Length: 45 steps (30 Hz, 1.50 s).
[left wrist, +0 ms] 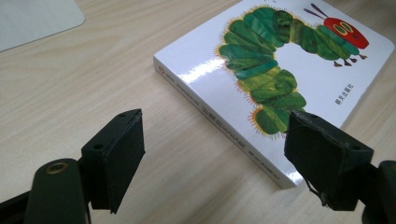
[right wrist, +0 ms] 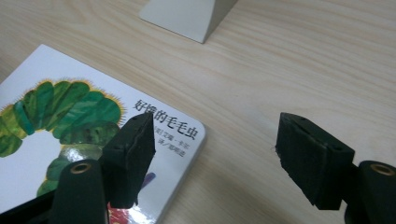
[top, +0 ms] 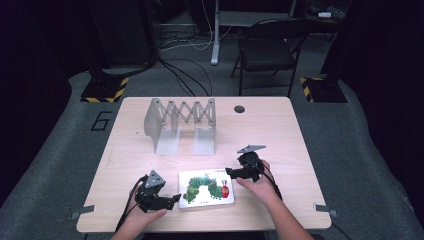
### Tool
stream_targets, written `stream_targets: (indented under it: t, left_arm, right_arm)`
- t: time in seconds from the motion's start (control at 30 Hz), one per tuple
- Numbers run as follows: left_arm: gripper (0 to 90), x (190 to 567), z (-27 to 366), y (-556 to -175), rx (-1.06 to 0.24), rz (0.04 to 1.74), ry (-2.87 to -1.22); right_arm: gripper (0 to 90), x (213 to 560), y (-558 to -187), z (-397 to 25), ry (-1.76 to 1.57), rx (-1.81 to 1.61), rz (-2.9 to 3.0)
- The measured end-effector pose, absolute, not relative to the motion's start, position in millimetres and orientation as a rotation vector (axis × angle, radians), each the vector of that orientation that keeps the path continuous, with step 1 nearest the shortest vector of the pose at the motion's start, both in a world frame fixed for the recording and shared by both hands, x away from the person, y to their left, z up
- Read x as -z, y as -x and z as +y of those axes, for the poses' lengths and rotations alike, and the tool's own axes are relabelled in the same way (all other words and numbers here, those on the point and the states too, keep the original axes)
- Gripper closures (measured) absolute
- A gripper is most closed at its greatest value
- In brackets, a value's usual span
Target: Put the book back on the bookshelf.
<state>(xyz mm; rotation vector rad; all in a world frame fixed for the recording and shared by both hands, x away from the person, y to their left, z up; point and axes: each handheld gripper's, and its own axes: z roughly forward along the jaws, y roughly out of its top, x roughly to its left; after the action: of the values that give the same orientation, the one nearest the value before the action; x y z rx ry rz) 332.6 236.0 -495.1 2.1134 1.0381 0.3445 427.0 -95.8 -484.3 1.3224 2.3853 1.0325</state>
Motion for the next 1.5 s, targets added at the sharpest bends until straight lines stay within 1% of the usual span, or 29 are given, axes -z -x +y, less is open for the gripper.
stream_targets:
  t: [0.13, 0.17, 0.2, 0.27, 0.47, 0.57, 0.77, 0.97, 1.13, 1.5]
  left_arm:
    - [20.8, 496, 232, -328, -0.319, 1.031, -2.119]
    - [23.1, 497, 231, -327, -0.317, 1.021, -2.124]
    - [23.2, 497, 228, -324, -0.306, 1.003, -2.148]
    - [23.1, 499, 225, -321, -0.317, 0.994, -2.152]
    - [23.0, 502, 225, -319, -0.294, 1.002, -2.153]
    - [24.9, 506, 224, -318, -0.271, 1.012, -2.151]
    - [25.8, 512, 219, -315, -0.293, 0.989, -2.188]
    - [25.8, 514, 218, -315, -0.314, 0.996, -2.176]
    - [25.7, 516, 218, -315, -0.29, 1.009, -2.173]
    - [24.6, 520, 213, -315, -0.292, 0.969, -2.187]
  right_arm:
    - [27.8, 486, -428, -89, -1.299, -1.038, 2.42]
    - [27.8, 487, -429, -87, -1.302, -1.047, 2.428]
    - [27.8, 487, -430, -87, -1.294, -1.047, 2.436]
    - [27.7, 487, -431, -86, -1.316, -1.057, 2.441]
    - [28.5, 489, -435, -83, -1.343, -1.08, 2.448]
    - [29.6, 492, -439, -83, -1.344, -1.077, 2.475]
    - [31.4, 496, -443, -81, -1.332, -1.063, 2.494]
    - [31.5, 497, -443, -74, -1.343, -1.047, 2.502]
    - [32.7, 500, -446, -74, -1.335, -1.035, 2.506]
    - [36.0, 504, -450, -75, -1.389, -1.047, 2.526]
